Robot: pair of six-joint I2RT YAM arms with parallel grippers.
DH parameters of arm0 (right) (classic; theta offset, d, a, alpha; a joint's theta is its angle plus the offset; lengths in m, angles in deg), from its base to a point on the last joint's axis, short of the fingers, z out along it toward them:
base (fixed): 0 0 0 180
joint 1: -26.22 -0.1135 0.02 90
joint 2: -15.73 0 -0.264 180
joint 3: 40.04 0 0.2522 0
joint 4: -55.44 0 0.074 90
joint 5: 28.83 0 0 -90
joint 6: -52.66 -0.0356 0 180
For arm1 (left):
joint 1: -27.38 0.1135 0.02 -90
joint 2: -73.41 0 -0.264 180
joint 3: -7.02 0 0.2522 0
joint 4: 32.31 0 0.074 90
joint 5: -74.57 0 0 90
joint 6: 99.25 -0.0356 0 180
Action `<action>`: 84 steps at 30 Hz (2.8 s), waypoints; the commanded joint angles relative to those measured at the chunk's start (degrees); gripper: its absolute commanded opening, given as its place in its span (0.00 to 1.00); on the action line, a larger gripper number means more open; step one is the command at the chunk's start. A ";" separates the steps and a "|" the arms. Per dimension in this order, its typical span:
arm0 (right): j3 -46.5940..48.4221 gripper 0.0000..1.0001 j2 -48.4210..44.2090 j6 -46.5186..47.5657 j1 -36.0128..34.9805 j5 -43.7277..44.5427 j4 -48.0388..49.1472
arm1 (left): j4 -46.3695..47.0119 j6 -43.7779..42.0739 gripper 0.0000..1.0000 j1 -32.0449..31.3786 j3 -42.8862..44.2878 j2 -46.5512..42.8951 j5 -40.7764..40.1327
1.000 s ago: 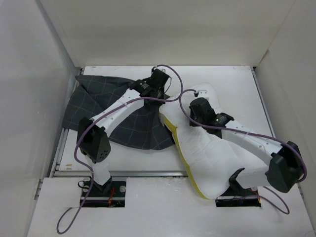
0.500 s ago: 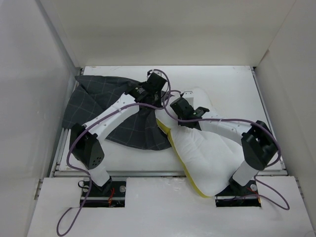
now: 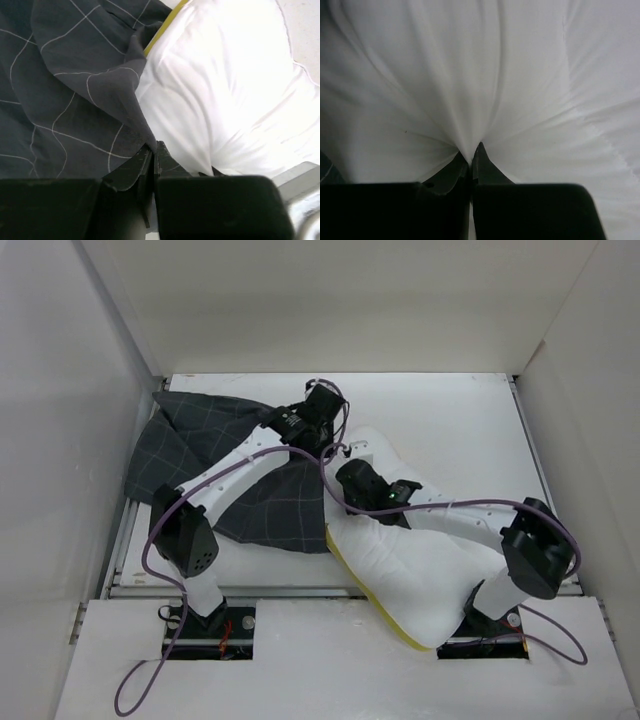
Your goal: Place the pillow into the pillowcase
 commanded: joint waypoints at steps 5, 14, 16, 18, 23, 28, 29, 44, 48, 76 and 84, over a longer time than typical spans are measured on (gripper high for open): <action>-1.15 0.67 -3.99 3.32 -1.21 -4.25 4.59 | -1.30 2.11 0.00 -0.69 0.68 -1.06 -3.56; 4.56 0.99 -8.86 5.97 10.28 -9.51 2.57 | -1.92 4.58 0.00 -0.69 -4.26 -4.85 -6.99; 5.87 0.99 -7.11 5.97 19.03 -16.17 2.57 | -3.14 4.58 0.00 -0.69 -3.74 -4.85 -7.52; 7.54 0.99 -3.96 8.06 24.25 -20.50 3.80 | -3.67 4.58 0.00 -0.69 -2.94 -4.33 -8.22; 14.92 0.99 5.54 12.56 30.43 -29.38 5.47 | -4.29 4.58 0.00 -0.69 -0.57 -3.27 -8.76; 24.33 0.99 19.06 15.98 32.72 -33.26 4.25 | -5.61 4.58 0.00 -0.69 1.62 -0.38 -9.37; 25.04 0.99 20.66 15.99 32.72 -34.05 4.24 | -6.30 4.58 0.00 -0.69 2.24 0.15 -9.37; 2.46 0.00 -2.25 27.06 25.09 -62.19 24.19 | -7.54 4.66 0.00 2.30 14.71 8.33 -9.55; -0.26 0.00 -3.58 29.08 18.68 -62.18 24.19 | -7.54 4.66 0.00 2.30 17.27 9.48 -8.23; -4.32 0.00 15.39 18.64 5.12 -73.18 51.69 | -2.54 1.77 0.00 -0.34 22.64 7.45 -3.94; 5.18 0.00 23.22 14.85 5.12 -76.70 51.89 | 8.19 -5.88 0.00 -5.34 9.29 -2.12 8.01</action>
